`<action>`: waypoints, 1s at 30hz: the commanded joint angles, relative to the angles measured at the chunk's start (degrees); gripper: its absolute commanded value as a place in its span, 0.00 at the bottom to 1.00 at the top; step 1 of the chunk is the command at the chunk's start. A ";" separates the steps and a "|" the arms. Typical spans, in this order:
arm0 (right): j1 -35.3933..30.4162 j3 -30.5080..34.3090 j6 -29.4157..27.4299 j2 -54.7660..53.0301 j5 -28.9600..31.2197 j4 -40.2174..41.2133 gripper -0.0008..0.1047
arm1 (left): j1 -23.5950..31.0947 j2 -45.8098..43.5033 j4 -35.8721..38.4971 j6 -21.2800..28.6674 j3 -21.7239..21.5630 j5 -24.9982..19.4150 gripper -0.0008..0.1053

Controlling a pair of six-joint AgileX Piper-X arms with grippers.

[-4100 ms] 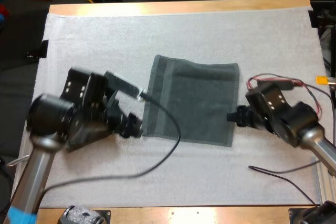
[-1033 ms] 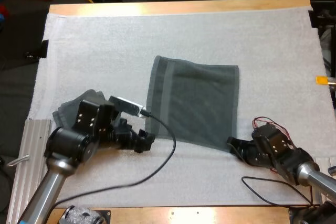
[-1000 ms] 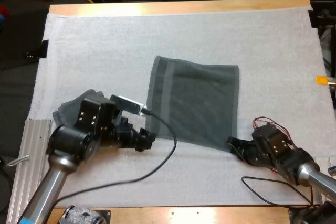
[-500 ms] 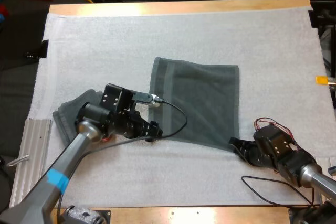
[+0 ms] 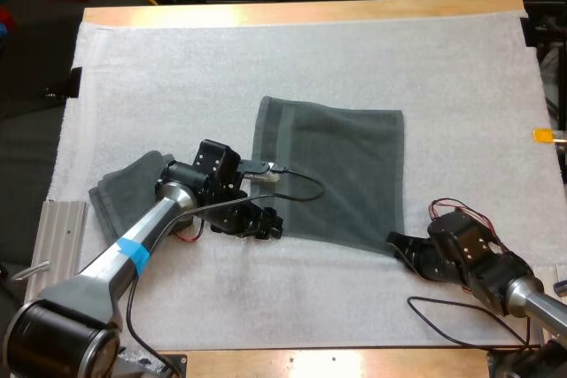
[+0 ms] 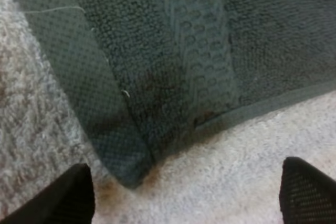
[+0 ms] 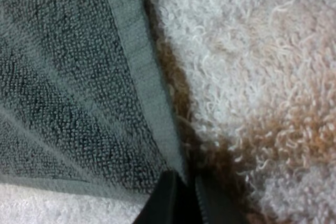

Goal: Pick towel from pile, fold and stack

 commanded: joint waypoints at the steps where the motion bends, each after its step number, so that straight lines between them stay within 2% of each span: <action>1: 0.07 0.40 -0.36 -0.12 0.37 1.80 0.02 | -0.29 0.11 -1.11 -0.42 0.03 0.34 0.67; 9: 0.07 0.40 -0.36 -0.12 0.37 1.80 0.02 | -0.29 1.79 -4.44 -4.14 0.03 0.34 0.67; 18: 0.07 0.40 -0.36 -0.12 0.37 1.80 0.02 | -0.29 3.39 -4.31 -4.25 0.03 0.16 0.67; 20: 0.07 0.40 -0.36 -0.12 0.37 1.80 0.02 | -0.29 3.67 -4.43 -4.25 0.03 1.64 0.67; 25: 0.07 0.40 -0.36 -0.12 0.37 1.80 0.02 | -0.29 5.96 -5.02 -4.25 0.03 8.51 0.66; 30: 0.07 0.40 -0.36 -0.12 -0.06 1.80 0.02 | -0.29 7.71 -4.65 -4.25 0.03 9.37 0.66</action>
